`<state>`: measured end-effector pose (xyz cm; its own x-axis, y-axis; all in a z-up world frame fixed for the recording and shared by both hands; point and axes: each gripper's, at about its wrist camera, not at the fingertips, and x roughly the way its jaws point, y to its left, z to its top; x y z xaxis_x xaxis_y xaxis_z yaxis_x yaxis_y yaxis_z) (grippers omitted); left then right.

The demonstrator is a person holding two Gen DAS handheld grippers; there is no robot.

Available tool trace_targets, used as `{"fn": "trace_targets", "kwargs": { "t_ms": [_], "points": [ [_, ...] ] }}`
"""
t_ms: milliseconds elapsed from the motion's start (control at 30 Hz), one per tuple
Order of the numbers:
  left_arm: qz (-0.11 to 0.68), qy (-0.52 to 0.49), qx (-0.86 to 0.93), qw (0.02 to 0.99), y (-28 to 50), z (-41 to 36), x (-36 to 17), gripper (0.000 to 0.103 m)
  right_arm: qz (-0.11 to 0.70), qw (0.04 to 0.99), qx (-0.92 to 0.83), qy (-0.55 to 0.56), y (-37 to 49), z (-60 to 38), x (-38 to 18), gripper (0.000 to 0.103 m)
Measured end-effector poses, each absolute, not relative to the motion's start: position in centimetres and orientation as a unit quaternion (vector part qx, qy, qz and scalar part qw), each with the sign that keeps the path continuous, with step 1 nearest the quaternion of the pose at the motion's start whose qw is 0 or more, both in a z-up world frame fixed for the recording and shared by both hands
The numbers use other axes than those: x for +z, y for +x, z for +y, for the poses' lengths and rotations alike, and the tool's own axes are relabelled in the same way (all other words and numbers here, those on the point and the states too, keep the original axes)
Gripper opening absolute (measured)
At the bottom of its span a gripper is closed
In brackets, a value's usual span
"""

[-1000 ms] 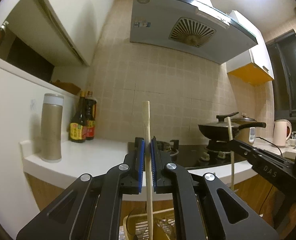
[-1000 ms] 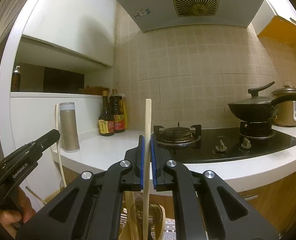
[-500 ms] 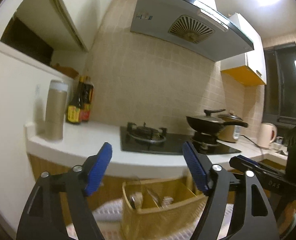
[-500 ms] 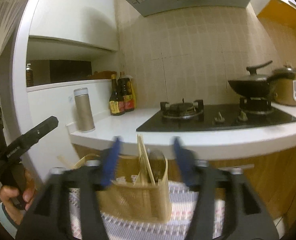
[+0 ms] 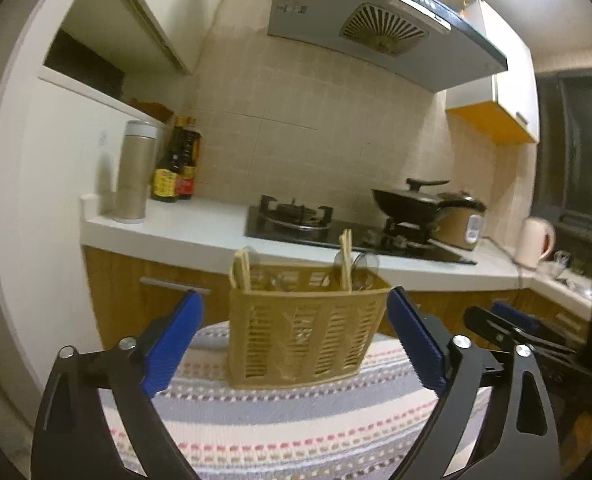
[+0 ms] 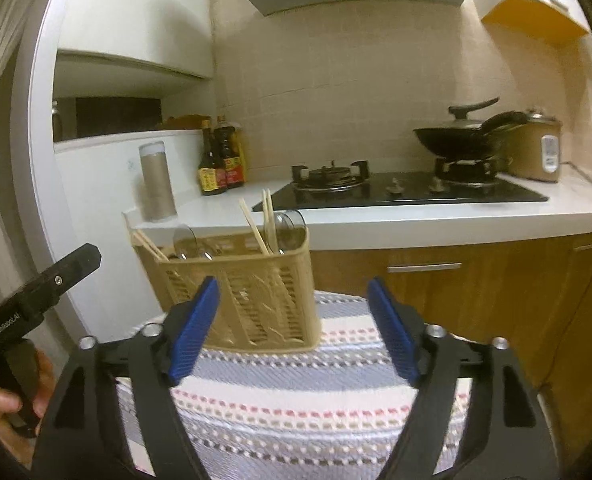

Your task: Organize utensils

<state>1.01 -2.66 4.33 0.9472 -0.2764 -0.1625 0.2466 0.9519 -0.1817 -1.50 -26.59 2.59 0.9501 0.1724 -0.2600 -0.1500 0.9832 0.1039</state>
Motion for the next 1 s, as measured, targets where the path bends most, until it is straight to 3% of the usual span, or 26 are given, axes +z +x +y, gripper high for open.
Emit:
{"fn": "trace_targets", "kwargs": {
  "t_ms": [100, 333, 1000],
  "points": [
    [0.080, -0.057, -0.092, 0.991, 0.1, -3.5, 2.8, 0.095, 0.116, 0.991, 0.048, 0.039, -2.7, -26.2, 0.1, 0.091],
    [0.070, -0.031, -0.047, 0.996, -0.2, -3.8, 0.6, 0.095, 0.089, 0.996, 0.015, 0.007, -2.9, -25.8, -0.9, 0.094],
    [0.074, 0.007, 0.012, 0.997, -0.5, -4.2, 0.0, 0.095, 0.102, 0.995, 0.017, 0.004, -2.8, -25.7, -1.1, 0.095]
  ]
}}
